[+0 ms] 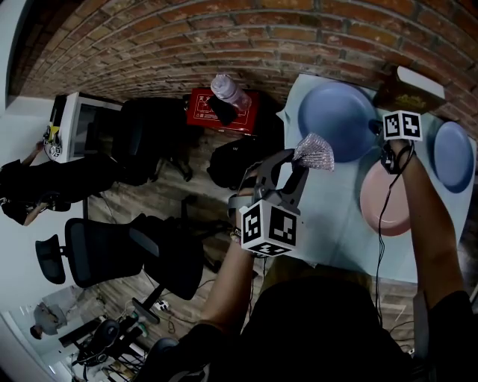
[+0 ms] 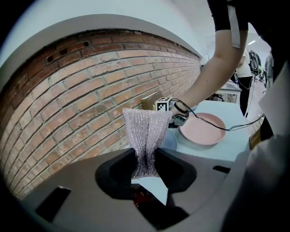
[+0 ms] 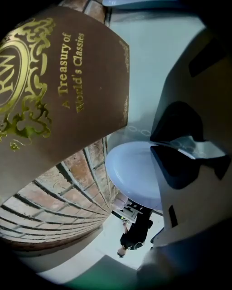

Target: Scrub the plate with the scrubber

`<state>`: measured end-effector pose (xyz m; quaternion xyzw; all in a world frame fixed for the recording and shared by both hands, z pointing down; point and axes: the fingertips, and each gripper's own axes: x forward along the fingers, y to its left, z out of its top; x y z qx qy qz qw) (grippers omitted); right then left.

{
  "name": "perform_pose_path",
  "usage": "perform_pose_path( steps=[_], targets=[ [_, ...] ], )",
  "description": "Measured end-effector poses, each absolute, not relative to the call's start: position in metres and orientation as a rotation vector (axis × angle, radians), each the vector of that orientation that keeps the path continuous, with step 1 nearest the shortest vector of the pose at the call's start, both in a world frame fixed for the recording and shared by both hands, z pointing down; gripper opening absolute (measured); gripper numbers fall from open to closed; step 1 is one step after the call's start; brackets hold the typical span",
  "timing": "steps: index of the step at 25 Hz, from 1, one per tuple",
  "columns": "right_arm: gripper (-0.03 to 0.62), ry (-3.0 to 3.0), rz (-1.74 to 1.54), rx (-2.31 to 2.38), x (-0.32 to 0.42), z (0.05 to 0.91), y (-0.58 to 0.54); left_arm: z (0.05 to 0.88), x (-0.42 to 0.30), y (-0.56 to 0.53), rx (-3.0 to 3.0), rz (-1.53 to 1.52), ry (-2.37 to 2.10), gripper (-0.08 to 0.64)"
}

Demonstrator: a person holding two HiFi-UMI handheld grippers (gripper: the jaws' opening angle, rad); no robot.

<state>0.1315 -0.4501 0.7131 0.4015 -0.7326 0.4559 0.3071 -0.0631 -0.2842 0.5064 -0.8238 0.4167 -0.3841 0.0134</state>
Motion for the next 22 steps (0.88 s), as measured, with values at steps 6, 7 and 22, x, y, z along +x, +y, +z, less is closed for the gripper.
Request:
perform_pose_path(
  steps=[6, 7, 22],
  targets=[
    [0.044, -1.978, 1.326, 1.121, 0.132, 0.696, -0.45, 0.504, -0.067, -0.277, -2.592, -1.178, 1.309, 0.146],
    [0.044, -1.994, 1.317, 1.137, 0.132, 0.689, -0.448, 0.501, -0.069, -0.276, -2.598, -1.165, 1.317, 0.146],
    [0.044, -2.291, 1.16, 1.496, 0.126, 0.507, -0.353, 0.451, -0.074, -0.251, -2.545, -1.061, 1.291, 0.146]
  ],
)
